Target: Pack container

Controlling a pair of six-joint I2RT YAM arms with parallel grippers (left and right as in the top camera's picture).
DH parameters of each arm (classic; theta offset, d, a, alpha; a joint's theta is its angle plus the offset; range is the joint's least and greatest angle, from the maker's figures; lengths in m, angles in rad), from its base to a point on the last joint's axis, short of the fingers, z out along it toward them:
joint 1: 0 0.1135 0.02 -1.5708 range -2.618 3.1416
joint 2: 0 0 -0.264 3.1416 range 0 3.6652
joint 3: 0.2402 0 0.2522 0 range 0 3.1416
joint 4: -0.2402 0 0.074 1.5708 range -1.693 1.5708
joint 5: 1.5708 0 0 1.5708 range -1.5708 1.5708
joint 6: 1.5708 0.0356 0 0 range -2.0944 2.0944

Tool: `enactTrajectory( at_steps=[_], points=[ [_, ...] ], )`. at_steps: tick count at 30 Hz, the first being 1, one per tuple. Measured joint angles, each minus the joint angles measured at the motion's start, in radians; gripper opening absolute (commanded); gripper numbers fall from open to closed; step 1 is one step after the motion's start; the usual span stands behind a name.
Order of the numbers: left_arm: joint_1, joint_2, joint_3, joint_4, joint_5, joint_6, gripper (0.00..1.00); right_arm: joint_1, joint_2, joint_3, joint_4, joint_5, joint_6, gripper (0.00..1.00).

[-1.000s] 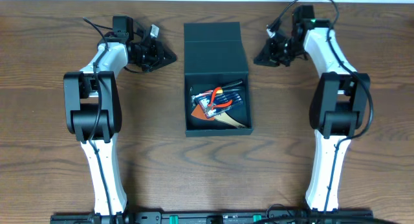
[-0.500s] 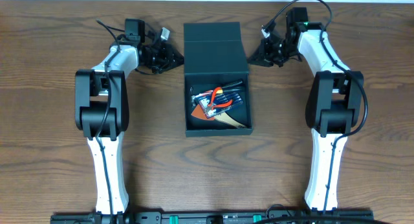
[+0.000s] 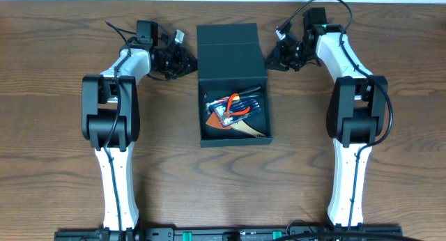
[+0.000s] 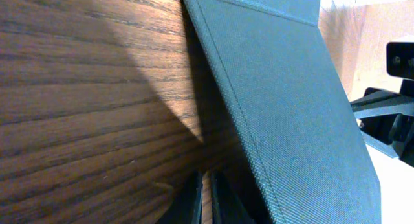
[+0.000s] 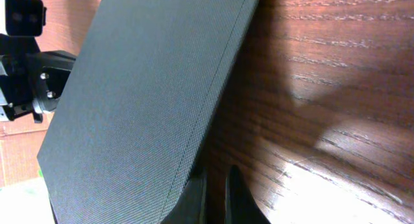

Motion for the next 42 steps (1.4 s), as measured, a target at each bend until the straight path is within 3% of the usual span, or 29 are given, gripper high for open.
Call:
enactTrajectory(
  at_steps=[29, 42],
  points=[
    [0.002, 0.000, 0.138, -0.068, 0.003, 0.000, 0.06, 0.000, 0.000, 0.000, 0.094, -0.174, -0.017, 0.04],
    [0.002, -0.037, 0.143, -0.158, 0.002, 0.021, 0.06, -0.002, 0.000, 0.000, 0.043, -0.231, -0.032, 0.01]
  ],
)
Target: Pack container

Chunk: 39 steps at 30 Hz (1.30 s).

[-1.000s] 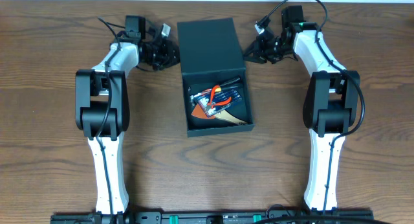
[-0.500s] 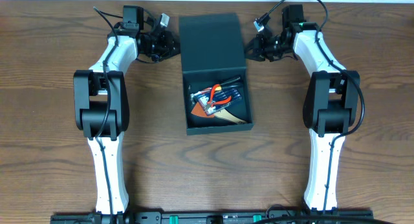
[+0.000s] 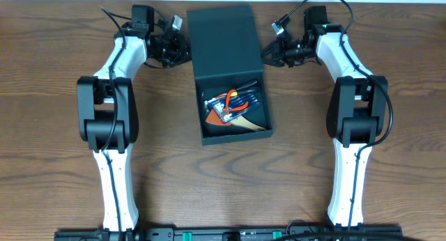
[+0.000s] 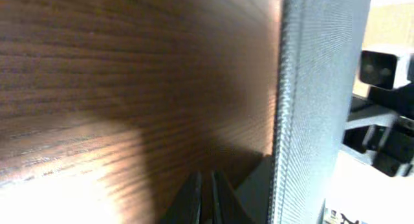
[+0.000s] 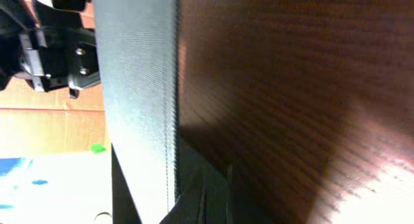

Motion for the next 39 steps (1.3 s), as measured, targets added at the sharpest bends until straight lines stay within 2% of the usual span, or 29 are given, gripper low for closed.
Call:
enactTrajectory(
  at_steps=[10, 22, 30, 36, 39],
  points=[
    [0.001, -0.085, 0.004, -0.005, -0.004, 0.017, 0.06, -0.036, 0.000, 0.000, -0.081, -0.028, -0.021, 0.01],
    [-0.068, -0.089, 0.011, -0.005, -0.002, 0.035, 0.06, -0.037, 0.000, 0.000, -0.119, -0.027, -0.062, 0.02],
    [-0.058, -0.089, 0.011, -0.058, -0.010, 0.065, 0.06, -0.037, 0.000, 0.000, -0.126, -0.038, -0.069, 0.02],
    [-0.037, -0.089, 0.011, -0.128, -0.100, 0.090, 0.06, -0.037, 0.000, 0.000, -0.128, -0.026, -0.075, 0.06],
    [-0.008, -0.089, 0.011, -0.141, -0.135, 0.084, 0.06, -0.037, 0.000, 0.001, -0.130, 0.033, -0.072, 0.04]
  ],
)
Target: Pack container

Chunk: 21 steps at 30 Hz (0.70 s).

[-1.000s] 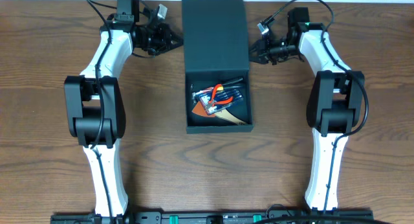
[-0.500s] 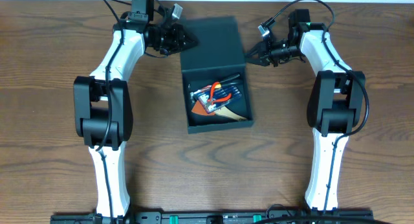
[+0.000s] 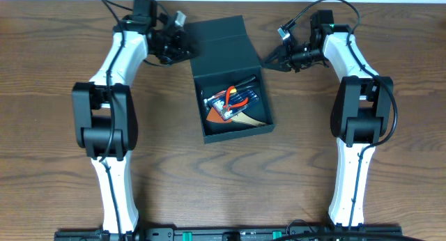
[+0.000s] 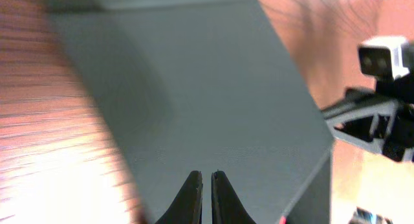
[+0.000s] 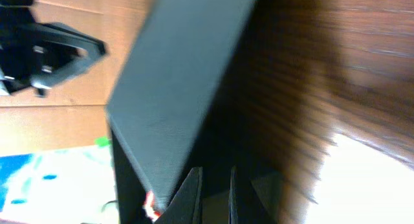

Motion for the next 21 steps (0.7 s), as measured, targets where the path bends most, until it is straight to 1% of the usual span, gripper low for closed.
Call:
enactTrajectory(
  at_steps=[3, 8, 13, 21],
  points=[
    [0.041, 0.000, 0.000, -0.009, -0.026, -0.012, 0.06, 0.000, 0.000, 0.000, 0.000, 0.085, 0.018, 0.01],
    [0.099, 0.000, 0.000, -0.023, -0.047, -0.051, 0.06, 0.000, 0.000, 0.000, 0.016, 0.209, 0.050, 0.01],
    [0.098, 0.006, 0.000, -0.021, -0.050, -0.080, 0.06, 0.000, 0.000, 0.000, 0.039, 0.253, 0.071, 0.01],
    [0.084, 0.082, 0.000, 0.006, 0.008, -0.116, 0.06, 0.005, 0.000, 0.000, 0.071, 0.266, 0.092, 0.01]
  ],
)
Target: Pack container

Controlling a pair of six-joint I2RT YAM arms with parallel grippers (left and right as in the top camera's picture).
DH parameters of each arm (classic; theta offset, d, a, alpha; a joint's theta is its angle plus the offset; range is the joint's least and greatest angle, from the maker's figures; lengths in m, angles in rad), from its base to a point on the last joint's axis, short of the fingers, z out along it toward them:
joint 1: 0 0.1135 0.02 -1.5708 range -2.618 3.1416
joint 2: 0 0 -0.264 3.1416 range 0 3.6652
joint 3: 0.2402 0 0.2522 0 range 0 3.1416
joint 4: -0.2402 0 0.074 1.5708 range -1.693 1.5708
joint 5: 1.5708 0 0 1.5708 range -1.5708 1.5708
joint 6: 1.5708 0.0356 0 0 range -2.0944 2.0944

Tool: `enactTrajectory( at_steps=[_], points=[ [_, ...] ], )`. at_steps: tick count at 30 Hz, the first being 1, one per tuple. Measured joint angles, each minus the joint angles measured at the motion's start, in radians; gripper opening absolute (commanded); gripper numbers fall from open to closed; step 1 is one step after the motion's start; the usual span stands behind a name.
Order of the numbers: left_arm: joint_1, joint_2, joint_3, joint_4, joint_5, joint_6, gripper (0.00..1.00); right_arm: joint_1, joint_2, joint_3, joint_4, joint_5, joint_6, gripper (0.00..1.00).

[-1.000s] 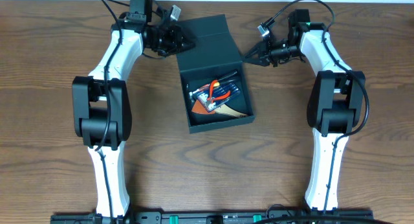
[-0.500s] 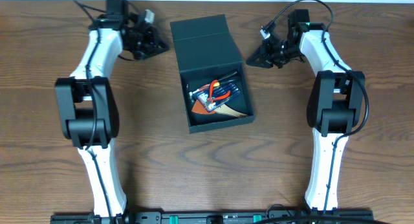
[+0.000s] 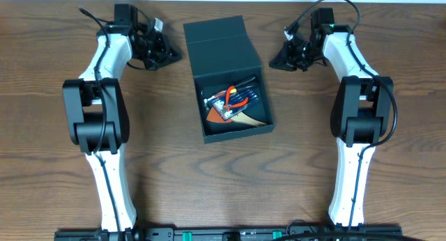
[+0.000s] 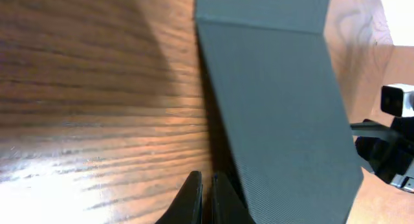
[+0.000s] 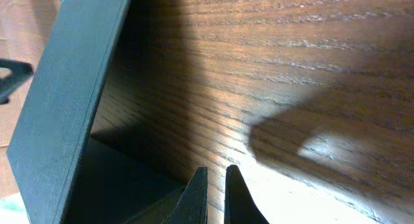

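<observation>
A dark box (image 3: 240, 126) sits open mid-table, turned slightly. Inside lie orange-handled pliers (image 3: 233, 102), black pens and a tan wedge. Its lid (image 3: 219, 44) stands open at the far side. My left gripper (image 3: 171, 58) is shut and empty, low over the wood just left of the lid. In the left wrist view the lid (image 4: 278, 107) runs along the right of the gripper (image 4: 207, 179). My right gripper (image 3: 277, 62) is shut and empty, off the lid's right edge. In the right wrist view the lid (image 5: 65, 101) rises left of the gripper (image 5: 215, 174).
Bare brown wood table (image 3: 63, 143) surrounds the box. Both arms reach in from the near edge and bend toward the box at the far side. The table's far edge lies just beyond the lid.
My left gripper was against the lid's left top corner and now sits further left, off the lid, down by the wood. My right gripper has shifted slightly. The lid stays open.
Both shut grippers first flanked the open lid of a box lying square to the table. Then they were further back, and the lid looked longer from above. Later the box had turned slightly, with the left gripper on the lid. Now both grippers are off the lid.
</observation>
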Motion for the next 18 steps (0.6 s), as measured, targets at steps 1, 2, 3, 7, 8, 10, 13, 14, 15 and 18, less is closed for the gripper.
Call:
enactTrajectory(
  at_steps=[1, 2, 3, 7, 8, 10, 13, 14, 15, 18],
  points=[
    [0.000, 0.010, 0.000, 0.003, 0.010, -0.003, 0.06, 0.003, 0.000, 0.000, 0.003, 0.000, 0.001, 0.01],
    [0.000, 0.018, 0.000, 0.005, 0.020, -0.006, 0.06, 0.007, 0.000, 0.000, 0.007, 0.000, 0.001, 0.01],
    [0.000, 0.023, 0.000, 0.009, 0.028, -0.010, 0.06, 0.011, 0.000, 0.000, 0.013, -0.001, 0.003, 0.01],
    [0.000, 0.044, 0.000, 0.032, 0.079, -0.022, 0.06, 0.029, 0.000, 0.000, 0.050, -0.024, 0.009, 0.01],
    [0.000, 0.048, 0.000, 0.042, 0.093, -0.028, 0.06, 0.034, 0.000, 0.000, 0.061, -0.034, 0.010, 0.01],
    [0.000, 0.058, 0.000, 0.063, 0.125, -0.043, 0.06, 0.040, 0.000, 0.000, 0.077, -0.050, 0.012, 0.01],
    [-0.003, 0.070, 0.000, 0.078, 0.153, -0.054, 0.06, 0.047, 0.000, 0.000, 0.087, -0.071, 0.013, 0.01],
    [-0.005, 0.072, 0.000, 0.083, 0.159, -0.058, 0.06, 0.047, 0.000, 0.000, 0.087, -0.077, 0.013, 0.01],
    [-0.007, 0.074, 0.000, 0.088, 0.163, -0.063, 0.06, 0.048, 0.000, 0.000, 0.087, -0.082, 0.013, 0.01],
    [-0.014, 0.076, 0.000, 0.092, 0.167, -0.071, 0.06, 0.048, 0.000, 0.000, 0.089, -0.094, 0.013, 0.01]
  ],
)
